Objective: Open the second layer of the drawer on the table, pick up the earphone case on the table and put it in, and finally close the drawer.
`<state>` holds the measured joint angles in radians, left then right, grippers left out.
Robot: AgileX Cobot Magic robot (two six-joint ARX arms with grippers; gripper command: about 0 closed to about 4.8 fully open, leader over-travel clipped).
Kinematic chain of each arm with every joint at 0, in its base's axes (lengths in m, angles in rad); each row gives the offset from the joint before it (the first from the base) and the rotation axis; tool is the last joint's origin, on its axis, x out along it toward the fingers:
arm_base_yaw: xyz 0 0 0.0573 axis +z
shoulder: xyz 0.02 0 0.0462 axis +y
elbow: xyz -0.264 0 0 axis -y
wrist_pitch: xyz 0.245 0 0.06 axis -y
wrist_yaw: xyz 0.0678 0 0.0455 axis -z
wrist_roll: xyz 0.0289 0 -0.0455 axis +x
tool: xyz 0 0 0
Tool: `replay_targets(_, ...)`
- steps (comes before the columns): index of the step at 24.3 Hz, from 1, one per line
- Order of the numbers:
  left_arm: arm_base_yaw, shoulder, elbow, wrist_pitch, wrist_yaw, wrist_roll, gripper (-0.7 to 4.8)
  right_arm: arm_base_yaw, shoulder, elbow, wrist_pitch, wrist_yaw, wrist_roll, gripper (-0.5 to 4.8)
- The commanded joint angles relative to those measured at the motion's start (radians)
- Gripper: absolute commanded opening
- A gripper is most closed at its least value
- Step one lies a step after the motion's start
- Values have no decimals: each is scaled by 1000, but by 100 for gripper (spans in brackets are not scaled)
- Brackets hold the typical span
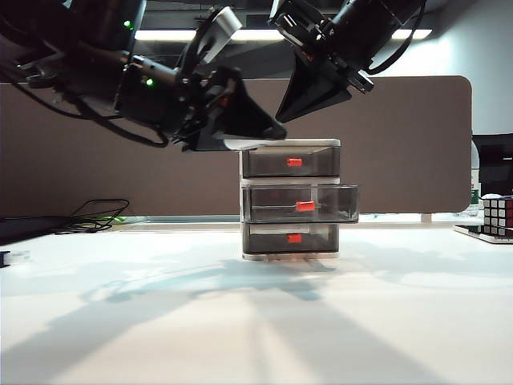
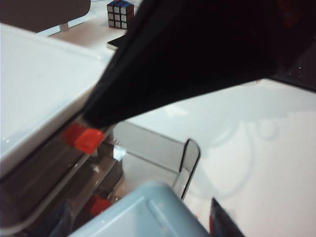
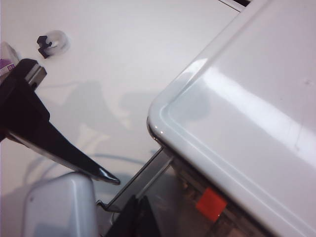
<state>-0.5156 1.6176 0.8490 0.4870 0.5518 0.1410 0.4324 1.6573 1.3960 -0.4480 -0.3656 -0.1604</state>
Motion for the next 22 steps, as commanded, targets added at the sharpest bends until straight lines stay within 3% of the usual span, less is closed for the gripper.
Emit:
replay_targets(1, -31, -2, 3, 55, -102, 1, 214, 0, -11, 5, -5, -15, 3, -2)
replay_targets(8, -55, 44, 27, 78, -125, -24, 210, 0, -13, 5, -6, -22, 3, -2)
replay_targets(16, -121, 110, 47, 98, -239, -26, 209, 0, -13, 5, 94, 11, 3, -2)
replay_targets(22, -124, 111, 47, 99, -264, -26, 209, -3, 5, 5, 222, 147, 3, -3)
